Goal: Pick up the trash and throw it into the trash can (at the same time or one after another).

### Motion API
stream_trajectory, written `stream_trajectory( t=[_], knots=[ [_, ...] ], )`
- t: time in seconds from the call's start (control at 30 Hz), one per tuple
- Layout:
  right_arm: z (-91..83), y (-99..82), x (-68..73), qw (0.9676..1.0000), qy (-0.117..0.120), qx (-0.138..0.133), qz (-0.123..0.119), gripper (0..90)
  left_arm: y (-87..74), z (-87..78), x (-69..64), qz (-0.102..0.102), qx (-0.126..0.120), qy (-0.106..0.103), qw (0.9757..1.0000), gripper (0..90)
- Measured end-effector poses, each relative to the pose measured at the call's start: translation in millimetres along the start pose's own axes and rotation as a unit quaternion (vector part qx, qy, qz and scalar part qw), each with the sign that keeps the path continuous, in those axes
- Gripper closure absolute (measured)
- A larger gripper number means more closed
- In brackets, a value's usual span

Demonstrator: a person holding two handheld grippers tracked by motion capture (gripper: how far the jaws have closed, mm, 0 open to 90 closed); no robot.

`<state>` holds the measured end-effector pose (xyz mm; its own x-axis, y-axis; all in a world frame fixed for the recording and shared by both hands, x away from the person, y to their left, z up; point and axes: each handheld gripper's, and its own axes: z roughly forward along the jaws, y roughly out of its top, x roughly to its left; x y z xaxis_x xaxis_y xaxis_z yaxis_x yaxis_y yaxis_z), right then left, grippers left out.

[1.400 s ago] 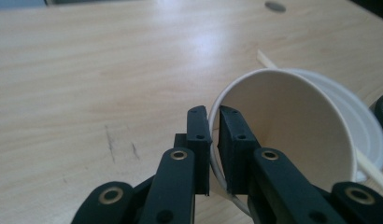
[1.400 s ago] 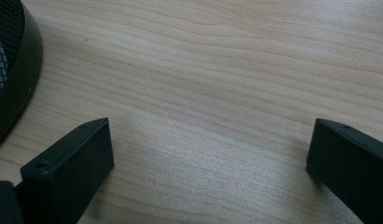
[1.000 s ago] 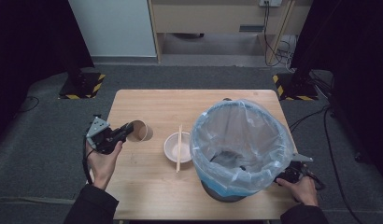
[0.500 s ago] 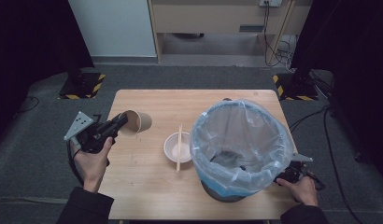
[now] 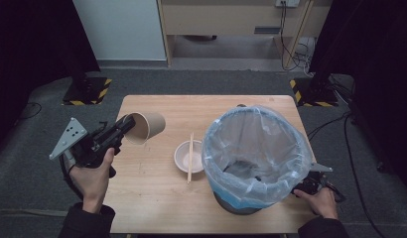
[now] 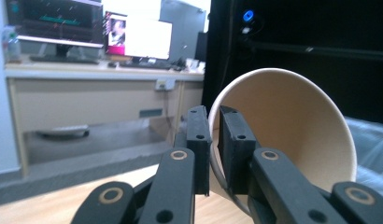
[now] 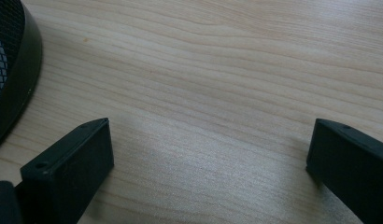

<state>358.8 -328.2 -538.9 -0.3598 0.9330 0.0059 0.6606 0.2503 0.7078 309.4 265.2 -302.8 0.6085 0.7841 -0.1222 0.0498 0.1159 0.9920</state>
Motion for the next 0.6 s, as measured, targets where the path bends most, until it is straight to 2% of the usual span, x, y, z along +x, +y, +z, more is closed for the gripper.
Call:
stream_trajectory(
  t=[0.1,0.17,0.37,0.5,0.6],
  knots=[
    [0.0,0.0,-0.1,1.0,0.0,0.0,-0.001,0.7,7.8,-1.2,-6.9,0.005,-0.009,-0.012,0.9999,82.7],
    [0.0,0.0,-0.1,1.0,0.0,0.0,-0.001,0.7,16.1,-4.0,-13.2,0.006,-0.024,-0.025,0.9994,82.7],
    [-0.1,-0.1,0.1,1.0,0.002,0.0,-0.003,0.7,26.7,-4.3,-22.6,0.018,-0.043,-0.035,0.9983,82.7],
    [-0.2,-0.2,0.3,1.0,0.002,0.0,-0.002,0.7,30.3,7.2,-27.8,0.015,-0.044,-0.048,0.9977,82.7],
    [-0.2,-0.2,0.3,1.0,0.002,0.0,-0.002,0.7,31.9,16.1,-33.4,0.02,-0.043,-0.055,0.9974,82.7]
  ],
)
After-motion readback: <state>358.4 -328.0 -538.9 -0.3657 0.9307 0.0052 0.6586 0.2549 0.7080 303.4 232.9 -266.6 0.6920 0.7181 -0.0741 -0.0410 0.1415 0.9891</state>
